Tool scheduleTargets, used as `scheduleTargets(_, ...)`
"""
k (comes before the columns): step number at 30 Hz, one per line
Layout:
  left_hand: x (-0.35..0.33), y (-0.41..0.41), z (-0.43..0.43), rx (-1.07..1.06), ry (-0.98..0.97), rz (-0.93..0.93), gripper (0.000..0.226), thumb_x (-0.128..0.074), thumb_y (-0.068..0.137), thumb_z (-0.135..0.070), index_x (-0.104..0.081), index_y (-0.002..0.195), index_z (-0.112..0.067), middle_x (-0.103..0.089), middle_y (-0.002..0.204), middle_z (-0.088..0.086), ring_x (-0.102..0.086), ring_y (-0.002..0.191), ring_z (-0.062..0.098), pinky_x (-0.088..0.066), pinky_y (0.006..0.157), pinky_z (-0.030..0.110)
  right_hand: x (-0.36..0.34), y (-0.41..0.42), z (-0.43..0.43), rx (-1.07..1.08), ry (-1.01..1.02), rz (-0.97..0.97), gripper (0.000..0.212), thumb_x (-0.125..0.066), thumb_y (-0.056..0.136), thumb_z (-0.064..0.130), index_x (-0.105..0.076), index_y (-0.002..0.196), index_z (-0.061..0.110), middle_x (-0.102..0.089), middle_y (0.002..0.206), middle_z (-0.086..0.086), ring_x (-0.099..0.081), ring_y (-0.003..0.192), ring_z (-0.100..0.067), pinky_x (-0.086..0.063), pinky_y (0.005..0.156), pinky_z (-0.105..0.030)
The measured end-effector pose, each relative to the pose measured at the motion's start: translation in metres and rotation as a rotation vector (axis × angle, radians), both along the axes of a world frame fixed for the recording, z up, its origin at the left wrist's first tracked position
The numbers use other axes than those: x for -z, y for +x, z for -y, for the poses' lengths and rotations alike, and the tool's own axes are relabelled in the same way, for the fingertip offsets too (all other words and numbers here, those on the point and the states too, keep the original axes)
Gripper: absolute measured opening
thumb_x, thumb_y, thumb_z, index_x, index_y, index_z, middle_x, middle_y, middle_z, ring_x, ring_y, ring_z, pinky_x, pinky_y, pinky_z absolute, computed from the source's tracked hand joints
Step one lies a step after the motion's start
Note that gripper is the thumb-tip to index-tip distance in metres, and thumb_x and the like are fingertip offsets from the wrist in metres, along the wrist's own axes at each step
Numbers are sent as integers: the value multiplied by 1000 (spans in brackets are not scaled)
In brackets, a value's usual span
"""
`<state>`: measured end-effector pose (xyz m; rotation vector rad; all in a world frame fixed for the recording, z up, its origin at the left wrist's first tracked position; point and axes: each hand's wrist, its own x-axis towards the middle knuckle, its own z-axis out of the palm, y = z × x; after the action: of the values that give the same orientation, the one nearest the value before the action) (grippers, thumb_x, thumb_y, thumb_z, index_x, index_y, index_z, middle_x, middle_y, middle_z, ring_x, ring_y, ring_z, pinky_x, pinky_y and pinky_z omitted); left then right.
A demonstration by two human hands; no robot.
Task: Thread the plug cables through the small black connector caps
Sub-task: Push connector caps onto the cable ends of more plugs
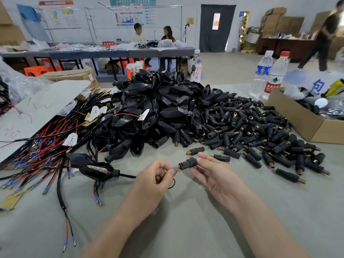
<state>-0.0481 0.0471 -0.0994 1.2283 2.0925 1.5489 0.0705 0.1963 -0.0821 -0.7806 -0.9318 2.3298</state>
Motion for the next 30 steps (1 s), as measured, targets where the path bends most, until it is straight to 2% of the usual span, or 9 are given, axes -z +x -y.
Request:
scheduleTargets(5,0,0,2,-12,8,-51,12,-66,95,-30,-60,85,-33,-54,57,-10,-39,51,4,-33,51,16,-3,0,4,35,93,-10,22,-65,90,-5,-61,111,0,-74,88,-12,-74,78,-17,-60,64,-25)
scheduleTargets(9,0,0,3,-34,20,-96,13,-67,94,-30,-60,84,-35,-57,58,-11,-43,53,5,-36,52,22,-4,0,5,47,146,-1,21,-66,90,-3,-62,110,1,-72,94,-15,-73,78,-17,-60,67,-25)
scheduleTargets(13,-2,1,5,-64,-11,-230,13,-67,93,-31,-58,85,-36,-59,62,-6,-49,55,17,-41,54,33,-3,0,7,43,174,6,20,-67,89,-2,-62,108,2,-73,90,-13,-73,78,-17,-60,67,-25)
scheduleTargets(15,-2,1,5,-85,-11,-264,13,-67,93,-32,-57,85,-37,-59,63,-5,-49,56,17,-41,55,34,-3,-1,8,49,164,-5,19,-67,89,-2,-63,107,2,-73,91,-14,-74,79,-18,-60,67,-25)
scheduleTargets(20,-1,2,5,-110,4,-235,10,-65,93,-34,-58,86,-36,-59,63,-4,-50,56,16,-42,57,34,-3,-3,11,57,135,-22,20,-66,90,-3,-62,109,1,-74,100,-18,-74,81,-19,-59,66,-24)
scheduleTargets(25,-3,3,6,-86,11,-218,9,-59,92,-41,-57,86,-35,-58,64,-1,-49,57,20,-40,57,36,-2,-4,12,30,137,-16,19,-67,89,-3,-62,107,1,-73,89,-13,-73,78,-16,-59,65,-24)
scheduleTargets(30,-7,6,6,-79,31,-152,9,-62,95,-34,-59,86,-34,-60,66,0,-50,59,20,-40,58,32,-2,-3,11,43,127,-37,19,-66,89,-3,-62,107,1,-75,88,-12,-74,78,-17,-59,65,-23)
